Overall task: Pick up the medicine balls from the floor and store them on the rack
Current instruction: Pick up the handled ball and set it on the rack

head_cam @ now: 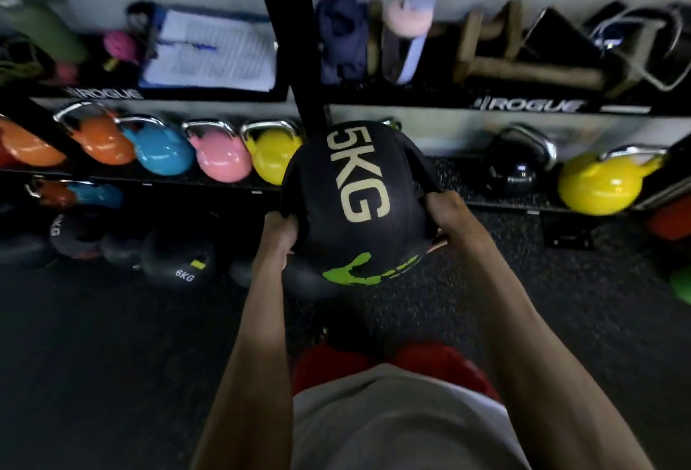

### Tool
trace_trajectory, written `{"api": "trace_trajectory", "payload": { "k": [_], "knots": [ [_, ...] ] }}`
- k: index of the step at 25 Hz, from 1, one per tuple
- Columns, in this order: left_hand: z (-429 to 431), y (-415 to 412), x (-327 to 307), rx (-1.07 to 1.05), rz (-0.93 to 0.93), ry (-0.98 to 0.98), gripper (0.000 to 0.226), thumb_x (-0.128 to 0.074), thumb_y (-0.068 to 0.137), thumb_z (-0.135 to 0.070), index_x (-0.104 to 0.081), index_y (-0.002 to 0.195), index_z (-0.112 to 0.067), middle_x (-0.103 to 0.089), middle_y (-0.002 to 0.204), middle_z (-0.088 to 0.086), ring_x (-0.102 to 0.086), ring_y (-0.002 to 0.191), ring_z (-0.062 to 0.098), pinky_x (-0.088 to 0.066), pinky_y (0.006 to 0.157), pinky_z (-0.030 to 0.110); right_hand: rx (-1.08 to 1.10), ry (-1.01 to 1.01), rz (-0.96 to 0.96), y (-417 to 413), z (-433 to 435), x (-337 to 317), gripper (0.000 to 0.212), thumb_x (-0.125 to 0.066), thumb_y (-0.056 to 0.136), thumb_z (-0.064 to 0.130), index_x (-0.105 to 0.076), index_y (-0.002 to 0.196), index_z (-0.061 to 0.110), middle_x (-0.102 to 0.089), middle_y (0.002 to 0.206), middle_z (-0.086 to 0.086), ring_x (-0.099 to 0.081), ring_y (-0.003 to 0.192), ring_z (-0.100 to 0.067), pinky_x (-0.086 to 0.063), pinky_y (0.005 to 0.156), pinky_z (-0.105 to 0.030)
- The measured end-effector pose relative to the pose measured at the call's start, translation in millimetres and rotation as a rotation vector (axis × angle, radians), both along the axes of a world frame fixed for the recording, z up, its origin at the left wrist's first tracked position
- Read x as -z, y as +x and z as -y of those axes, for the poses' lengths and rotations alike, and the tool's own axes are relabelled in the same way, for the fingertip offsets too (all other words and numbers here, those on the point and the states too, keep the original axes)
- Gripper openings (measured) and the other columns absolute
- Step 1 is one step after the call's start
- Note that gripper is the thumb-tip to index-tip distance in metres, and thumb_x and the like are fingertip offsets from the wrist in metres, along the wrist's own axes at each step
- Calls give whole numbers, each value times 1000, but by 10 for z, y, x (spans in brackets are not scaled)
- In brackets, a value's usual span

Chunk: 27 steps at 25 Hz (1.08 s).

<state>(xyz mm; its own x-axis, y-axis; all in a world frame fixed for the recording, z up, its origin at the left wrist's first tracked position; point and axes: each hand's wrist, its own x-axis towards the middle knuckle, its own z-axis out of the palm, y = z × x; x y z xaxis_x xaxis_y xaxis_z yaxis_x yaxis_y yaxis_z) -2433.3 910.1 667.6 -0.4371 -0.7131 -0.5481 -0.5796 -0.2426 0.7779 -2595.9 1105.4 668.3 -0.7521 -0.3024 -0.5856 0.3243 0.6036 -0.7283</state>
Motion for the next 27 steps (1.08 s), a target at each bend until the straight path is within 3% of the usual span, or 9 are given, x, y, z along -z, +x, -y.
{"api": "trace_trajectory", "payload": {
  "k": [5,9,10,13,15,18,22,24,27],
  "knots": [
    [296,-126,-751,-26,-84,-115,27,-56,87,-18,-64,106,-2,-66,95,18,-62,81,27,-48,68,34,-24,-139,-13,-48,146,-798,38,-48,89,20,-65,111,-6,-67,104,-27,-70,87,-46,-59,59,-62],
    [479,-228,-1330,-126,-137,-222,39,-63,84,-34,-67,108,-5,-70,105,19,-69,92,34,-59,83,43,-8,-203,-103,-194,286,-1257,53,-55,75,33,-68,111,-3,-70,109,-22,-67,102,-40,-57,89,-53],
    [464,-253,-1503,-159,-206,-217,32,-61,88,-29,-68,109,-5,-71,103,19,-71,87,30,-60,78,40,-19,-228,-141,-235,330,-1386,53,-57,73,37,-70,107,-2,-71,109,-20,-66,104,-38,-55,91,-50],
    [429,-356,-1945,-252,-383,-196,12,-54,95,-11,-65,98,-8,-67,80,10,-66,54,14,-51,47,21,-4,-322,-200,-315,436,-1813,63,-60,60,49,-65,94,-3,-73,102,-17,-67,98,-39,-55,89,-59],
    [441,-428,-2194,-297,-459,-219,11,-55,94,-13,-65,94,-9,-69,84,12,-64,63,18,-52,54,22,-7,-378,-218,-390,499,-2061,53,-58,69,45,-54,91,-3,-72,103,-16,-67,97,-39,-56,88,-62],
    [528,-562,-2537,-370,-564,-206,11,-58,91,-15,-64,89,-5,-69,88,15,-65,78,26,-56,73,35,-24,-385,-268,-525,619,-2446,51,-52,72,40,-63,106,5,-69,102,-19,-67,92,-41,-59,81,-59],
    [664,-799,-3021,-474,-723,-213,16,-60,88,-13,-60,73,-8,-62,82,17,-59,77,27,-46,69,36,-63,-423,-400,-772,842,-2992,57,-49,66,38,-67,107,3,-70,95,-17,-67,88,-35,-59,77,-62],
    [761,-935,-3197,-526,-825,-189,16,-61,87,-11,-62,72,-7,-61,81,17,-58,75,27,-45,67,36,-93,-467,-468,-904,953,-3300,48,-50,77,34,-66,111,4,-71,99,-17,-67,84,-32,-62,62,-52],
    [848,-1152,-3440,-578,-969,-159,15,-60,87,-11,-61,74,-4,-58,83,16,-55,73,26,-46,65,38,-131,-507,-609,-1192,1116,-3771,27,-46,97,20,-68,106,6,-71,90,-14,-66,73,-27,-54,47,-28]
  ]
}}
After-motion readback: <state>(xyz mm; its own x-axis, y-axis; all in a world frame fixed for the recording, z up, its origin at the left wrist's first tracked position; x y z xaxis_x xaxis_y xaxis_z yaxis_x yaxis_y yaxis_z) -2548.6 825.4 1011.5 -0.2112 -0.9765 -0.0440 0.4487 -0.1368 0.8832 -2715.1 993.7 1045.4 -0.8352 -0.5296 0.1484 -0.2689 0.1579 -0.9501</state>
